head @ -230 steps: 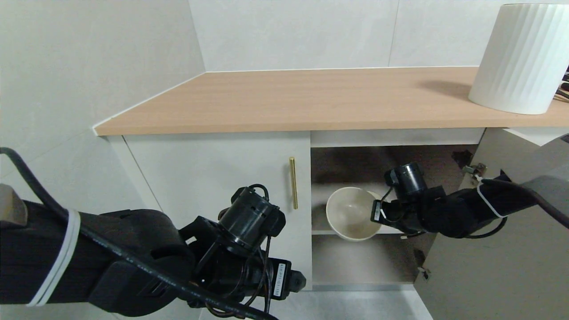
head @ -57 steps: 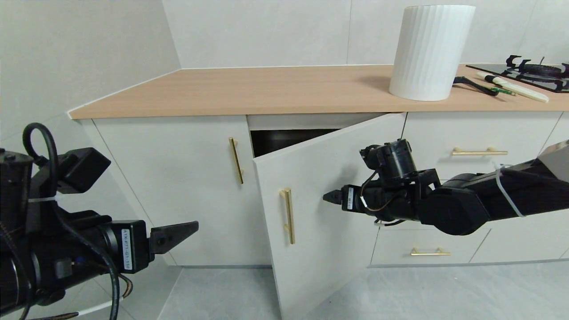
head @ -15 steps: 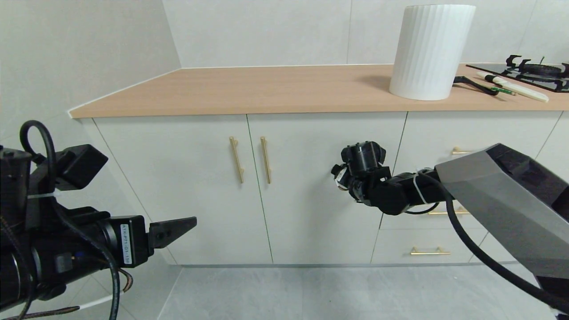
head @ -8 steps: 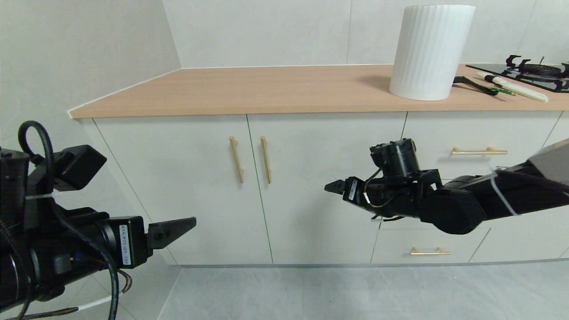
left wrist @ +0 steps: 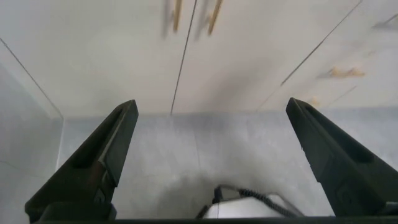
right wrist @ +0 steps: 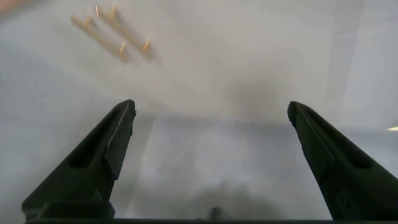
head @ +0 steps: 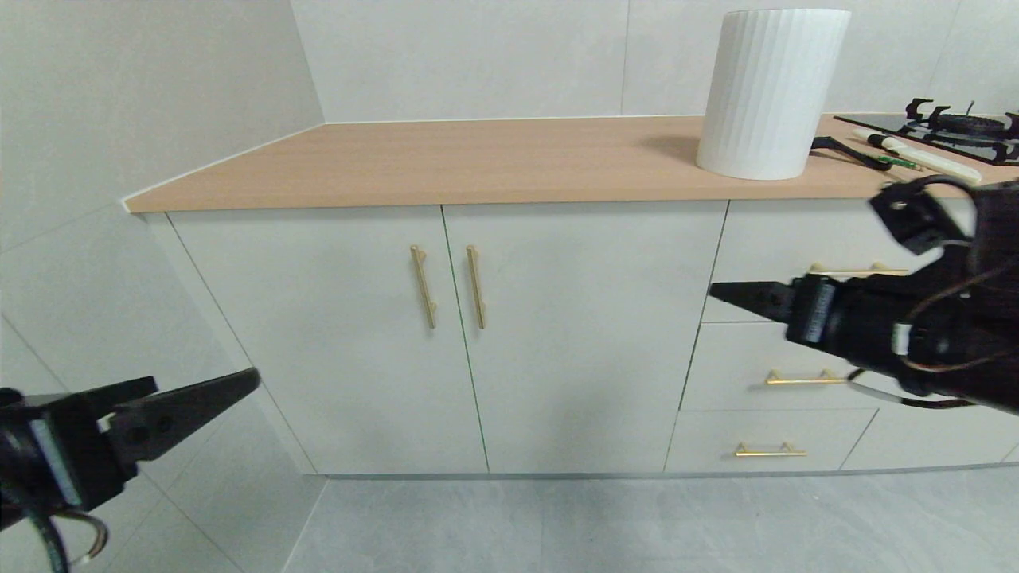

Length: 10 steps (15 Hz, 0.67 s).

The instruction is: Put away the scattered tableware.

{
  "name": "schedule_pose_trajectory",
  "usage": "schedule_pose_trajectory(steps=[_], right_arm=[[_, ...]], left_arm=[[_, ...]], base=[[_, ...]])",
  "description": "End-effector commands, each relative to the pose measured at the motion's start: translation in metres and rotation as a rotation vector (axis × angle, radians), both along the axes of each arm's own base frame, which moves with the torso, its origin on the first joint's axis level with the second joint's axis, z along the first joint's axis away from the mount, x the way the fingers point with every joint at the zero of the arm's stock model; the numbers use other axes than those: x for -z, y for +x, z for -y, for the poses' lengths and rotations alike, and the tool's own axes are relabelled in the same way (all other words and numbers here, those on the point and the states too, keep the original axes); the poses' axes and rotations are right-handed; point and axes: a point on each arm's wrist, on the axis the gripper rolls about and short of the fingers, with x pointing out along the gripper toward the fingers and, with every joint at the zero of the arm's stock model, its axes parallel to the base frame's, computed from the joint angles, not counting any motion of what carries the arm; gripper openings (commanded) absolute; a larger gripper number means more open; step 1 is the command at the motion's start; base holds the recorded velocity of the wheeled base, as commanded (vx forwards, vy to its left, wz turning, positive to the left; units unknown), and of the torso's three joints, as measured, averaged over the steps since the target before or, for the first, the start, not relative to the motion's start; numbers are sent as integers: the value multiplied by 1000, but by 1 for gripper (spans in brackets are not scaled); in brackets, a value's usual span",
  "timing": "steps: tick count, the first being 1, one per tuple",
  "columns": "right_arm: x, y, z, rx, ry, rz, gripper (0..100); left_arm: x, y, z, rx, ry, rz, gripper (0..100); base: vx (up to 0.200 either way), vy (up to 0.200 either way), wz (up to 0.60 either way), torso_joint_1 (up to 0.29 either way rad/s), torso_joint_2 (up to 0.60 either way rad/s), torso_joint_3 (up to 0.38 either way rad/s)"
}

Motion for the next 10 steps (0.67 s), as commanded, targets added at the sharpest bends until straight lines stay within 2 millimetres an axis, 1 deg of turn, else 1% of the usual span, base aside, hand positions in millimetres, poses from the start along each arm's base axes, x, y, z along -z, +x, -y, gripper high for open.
schedule_pose_trajectory(steps=[1,2,3,5,6,7,8,9,10], right_arm=[[-7,-90,65,136,-64,215,100],[-7,-124,83,184,-95,317,100],[-5,-150,94,220,-117,391,100],[-1,-193,109,288,-164,472,100],[0,-203,111,295,-179,488,100],[4,-219,115,298,-205,511,100],[14,-245,121,311,-244,540,100],[19,-257,123,361,-254,534,100],[21,-262,123,388,-259,531,100]], left_arm=[[5,-47,-23,-28,0,145,100],[13,-66,-31,-34,32,203,100],[22,-81,-37,-26,40,246,100],[34,-102,-43,-25,40,314,100],[37,-106,-44,-26,35,330,100],[40,-112,-46,-41,31,351,100],[46,-122,-48,-66,29,390,100],[50,-127,-49,-78,29,414,100],[51,-130,-49,-90,34,428,100]], base=[[0,0,0,0,0,0],[0,0,0,0,0,0],[0,0,0,0,0,0],[0,0,0,0,0,0],[0,0,0,0,0,0],[0,0,0,0,0,0],[0,0,0,0,0,0],[0,0,0,0,0,0],[0,0,0,0,0,0]])
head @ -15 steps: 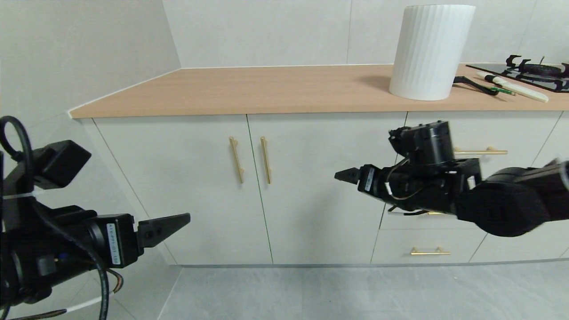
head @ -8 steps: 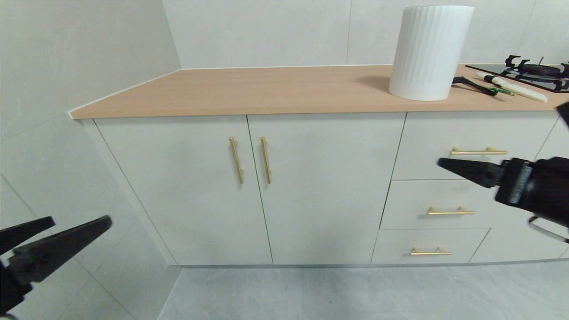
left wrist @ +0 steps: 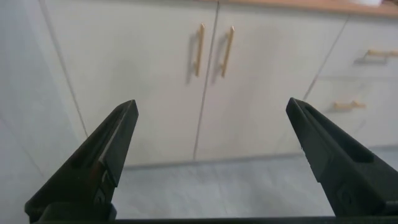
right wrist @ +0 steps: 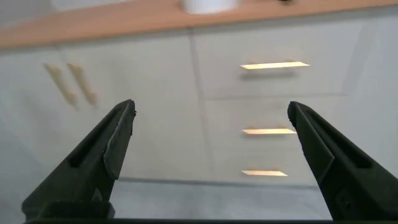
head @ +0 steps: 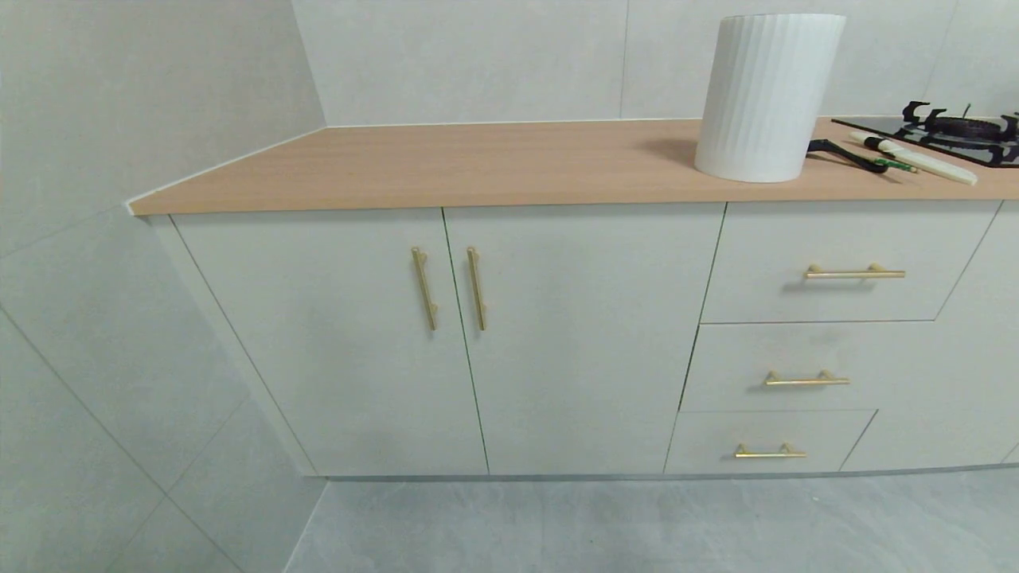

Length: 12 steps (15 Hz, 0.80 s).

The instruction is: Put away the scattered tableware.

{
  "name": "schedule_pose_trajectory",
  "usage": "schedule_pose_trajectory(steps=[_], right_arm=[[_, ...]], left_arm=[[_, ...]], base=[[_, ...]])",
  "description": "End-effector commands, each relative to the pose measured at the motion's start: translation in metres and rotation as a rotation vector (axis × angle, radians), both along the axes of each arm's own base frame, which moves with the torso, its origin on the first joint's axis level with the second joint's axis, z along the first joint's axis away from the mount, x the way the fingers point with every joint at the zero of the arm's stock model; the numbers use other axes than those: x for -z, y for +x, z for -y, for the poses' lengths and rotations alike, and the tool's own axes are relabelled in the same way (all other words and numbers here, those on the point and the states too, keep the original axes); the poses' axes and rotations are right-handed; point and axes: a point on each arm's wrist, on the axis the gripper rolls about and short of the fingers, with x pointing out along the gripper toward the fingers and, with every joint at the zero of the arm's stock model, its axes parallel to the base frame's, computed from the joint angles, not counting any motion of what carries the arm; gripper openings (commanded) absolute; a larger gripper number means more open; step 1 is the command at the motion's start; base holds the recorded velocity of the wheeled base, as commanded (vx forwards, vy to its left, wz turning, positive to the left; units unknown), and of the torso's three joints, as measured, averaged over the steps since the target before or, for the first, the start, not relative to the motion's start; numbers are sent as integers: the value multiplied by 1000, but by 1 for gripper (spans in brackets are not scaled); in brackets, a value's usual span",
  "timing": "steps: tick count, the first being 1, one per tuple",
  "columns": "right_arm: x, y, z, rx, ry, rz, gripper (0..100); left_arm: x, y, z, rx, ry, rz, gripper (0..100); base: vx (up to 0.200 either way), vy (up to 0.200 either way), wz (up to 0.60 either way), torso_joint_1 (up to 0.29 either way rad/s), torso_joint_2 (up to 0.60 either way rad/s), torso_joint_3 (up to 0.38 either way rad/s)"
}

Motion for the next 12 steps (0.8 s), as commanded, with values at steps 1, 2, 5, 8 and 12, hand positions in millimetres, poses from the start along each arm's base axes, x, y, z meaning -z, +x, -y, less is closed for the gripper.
schedule_pose_trajectory(steps=[1,2,5,8,12], right_arm=[[17,-56,7,116,0,144,100],[24,-62,7,142,-1,146,100],[31,-70,1,259,2,154,100],[48,-76,-2,275,-7,144,100],[79,-52,-2,274,-20,16,100]], left_arm=[[15,-22,-4,-39,18,100,100],[22,-26,-4,-41,54,125,100],[38,-30,0,-54,137,155,100],[43,-28,3,-136,146,162,100],[73,-29,7,-156,174,139,100]], base=[[0,0,0,0,0,0],[0,0,0,0,0,0],[0,0,0,0,0,0],[0,0,0,0,0,0],[0,0,0,0,0,0]])
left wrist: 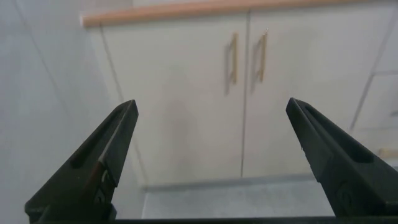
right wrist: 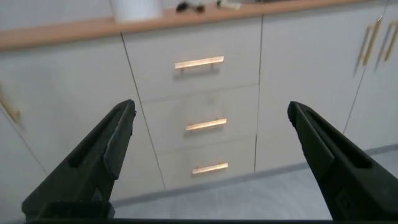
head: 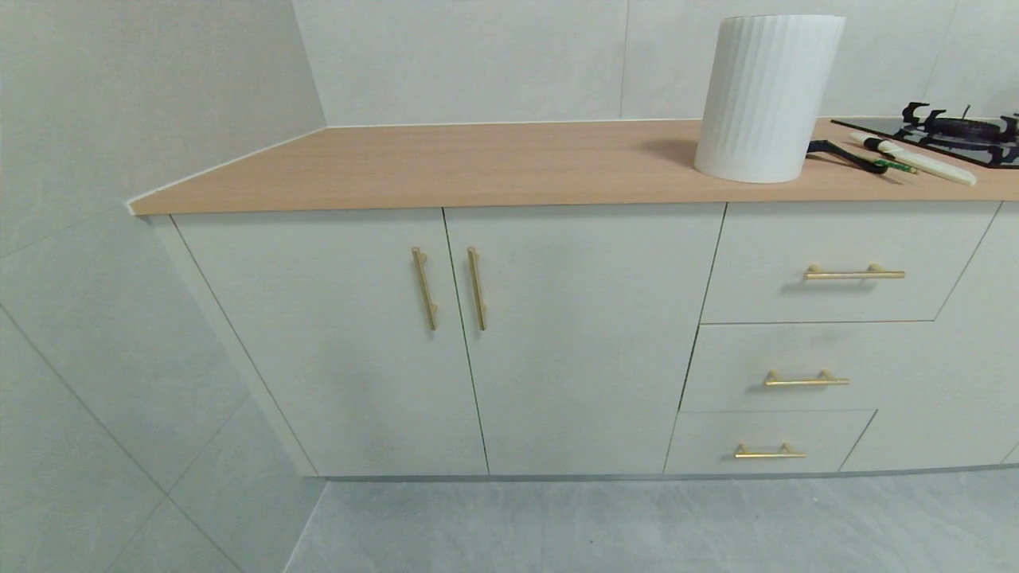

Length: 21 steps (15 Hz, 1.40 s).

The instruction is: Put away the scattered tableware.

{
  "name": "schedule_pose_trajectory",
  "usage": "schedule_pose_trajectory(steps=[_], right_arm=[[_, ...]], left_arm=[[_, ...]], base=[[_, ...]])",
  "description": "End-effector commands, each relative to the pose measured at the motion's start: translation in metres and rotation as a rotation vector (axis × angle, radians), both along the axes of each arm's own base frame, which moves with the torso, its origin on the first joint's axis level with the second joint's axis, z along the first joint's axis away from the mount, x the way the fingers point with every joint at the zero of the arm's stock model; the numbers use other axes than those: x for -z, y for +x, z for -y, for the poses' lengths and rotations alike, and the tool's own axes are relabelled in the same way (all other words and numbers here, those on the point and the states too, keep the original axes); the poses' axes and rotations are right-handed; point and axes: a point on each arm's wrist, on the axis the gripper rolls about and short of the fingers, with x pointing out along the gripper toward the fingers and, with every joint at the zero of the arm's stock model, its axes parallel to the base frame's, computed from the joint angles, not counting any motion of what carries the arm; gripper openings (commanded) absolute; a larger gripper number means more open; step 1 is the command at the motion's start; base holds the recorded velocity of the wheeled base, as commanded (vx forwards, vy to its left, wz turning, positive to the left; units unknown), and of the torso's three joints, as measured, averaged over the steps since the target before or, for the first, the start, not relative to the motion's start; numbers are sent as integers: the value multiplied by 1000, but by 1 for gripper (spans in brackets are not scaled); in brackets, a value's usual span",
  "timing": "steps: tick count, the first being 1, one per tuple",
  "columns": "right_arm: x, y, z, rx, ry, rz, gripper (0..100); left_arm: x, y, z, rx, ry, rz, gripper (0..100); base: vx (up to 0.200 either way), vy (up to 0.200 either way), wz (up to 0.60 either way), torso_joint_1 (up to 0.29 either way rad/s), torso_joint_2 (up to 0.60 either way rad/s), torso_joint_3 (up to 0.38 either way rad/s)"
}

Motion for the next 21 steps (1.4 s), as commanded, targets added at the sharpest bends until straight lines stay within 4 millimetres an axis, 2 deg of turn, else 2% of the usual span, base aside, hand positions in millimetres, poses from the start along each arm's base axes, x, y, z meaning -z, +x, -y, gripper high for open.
schedule_pose_trajectory(steps=[1,4,6,9,12,18,21], right_arm=[[38,25,0,-3,-5,-115,100],[80,51,-1,-38,-93,-118,100],[83,51,-2,-57,-120,-148,100],[83,52,-2,-82,-118,-146,100],[89,52,-5,-209,-125,-207,100],[88,52,-5,-212,-101,-190,100],[88,52,-5,-209,-96,-187,100]], left_arm=[[21,5,1,-11,2,-38,100],[48,15,1,5,9,-137,100],[57,19,2,27,10,-140,100],[58,19,3,65,-1,-143,100],[58,19,3,69,-3,-143,100],[58,19,3,80,4,-144,100],[62,20,1,-6,-14,-183,100]], base=[[0,0,0,0,0,0],[0,0,0,0,0,0],[0,0,0,0,0,0],[0,0,0,0,0,0],[0,0,0,0,0,0],[0,0,0,0,0,0],[0,0,0,0,0,0]])
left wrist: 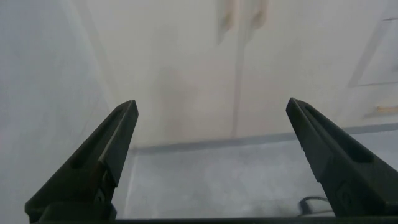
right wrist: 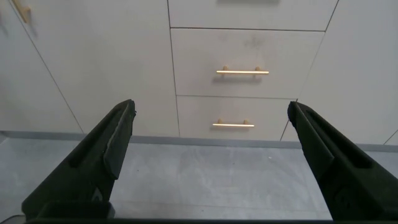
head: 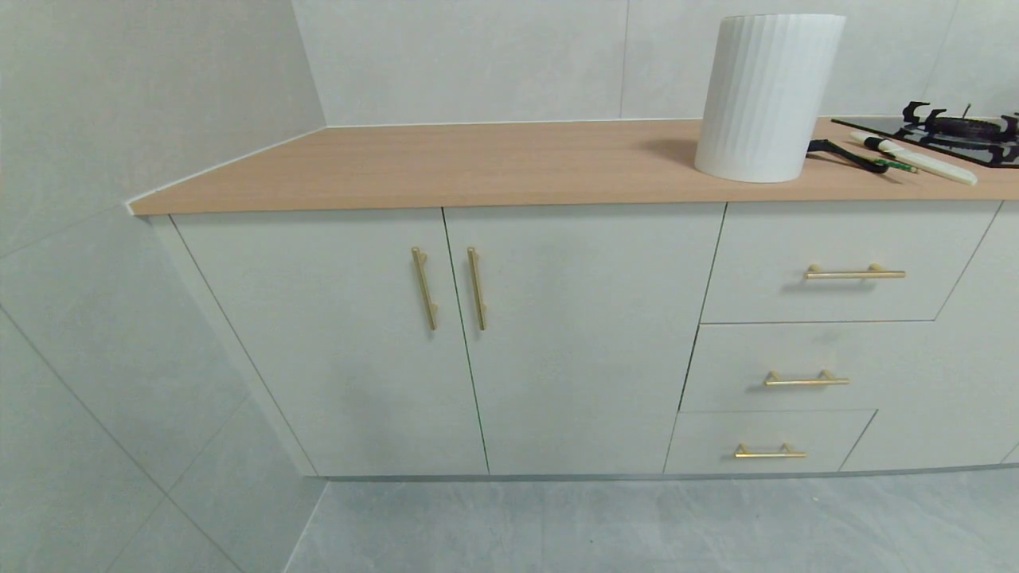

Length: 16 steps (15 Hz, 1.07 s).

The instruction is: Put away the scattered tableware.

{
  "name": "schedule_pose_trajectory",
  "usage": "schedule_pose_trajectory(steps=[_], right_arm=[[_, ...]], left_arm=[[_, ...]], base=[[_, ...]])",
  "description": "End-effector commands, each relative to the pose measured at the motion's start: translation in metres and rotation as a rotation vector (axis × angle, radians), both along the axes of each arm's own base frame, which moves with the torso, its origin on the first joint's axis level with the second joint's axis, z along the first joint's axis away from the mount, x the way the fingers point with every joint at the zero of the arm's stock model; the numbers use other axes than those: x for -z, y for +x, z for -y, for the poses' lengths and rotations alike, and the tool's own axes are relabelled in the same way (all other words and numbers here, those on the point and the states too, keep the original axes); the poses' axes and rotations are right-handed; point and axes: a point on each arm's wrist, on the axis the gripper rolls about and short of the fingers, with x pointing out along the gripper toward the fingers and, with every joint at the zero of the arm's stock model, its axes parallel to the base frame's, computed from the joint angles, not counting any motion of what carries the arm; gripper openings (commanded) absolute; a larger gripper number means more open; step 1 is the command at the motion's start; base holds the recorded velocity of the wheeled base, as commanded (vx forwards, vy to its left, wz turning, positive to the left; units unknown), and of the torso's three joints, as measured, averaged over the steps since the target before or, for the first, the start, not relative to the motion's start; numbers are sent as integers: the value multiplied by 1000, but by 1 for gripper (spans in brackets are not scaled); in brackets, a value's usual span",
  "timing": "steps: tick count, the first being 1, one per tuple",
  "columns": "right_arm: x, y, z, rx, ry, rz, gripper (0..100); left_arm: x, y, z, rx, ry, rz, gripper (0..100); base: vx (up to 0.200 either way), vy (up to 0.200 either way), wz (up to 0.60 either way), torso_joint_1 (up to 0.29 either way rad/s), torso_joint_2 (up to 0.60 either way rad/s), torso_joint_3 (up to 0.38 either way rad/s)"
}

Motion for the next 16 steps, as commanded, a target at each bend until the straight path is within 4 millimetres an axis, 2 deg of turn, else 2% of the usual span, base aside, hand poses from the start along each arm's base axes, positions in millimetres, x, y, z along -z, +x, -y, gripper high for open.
schedule_pose_trajectory(steps=[1,12,16], right_arm=[[0,0,0,0,1,-2,100],[0,0,0,0,24,-3,100],[0,0,0,0,29,-3,100]], left_arm=[[1,0,-1,-38,-26,-14,100],[1,0,-1,-33,-14,-16,100],[1,0,-1,-33,-15,-16,100]], base=[[0,0,0,0,0,0],[0,0,0,0,0,0],[0,-200,0,1,4,-2]])
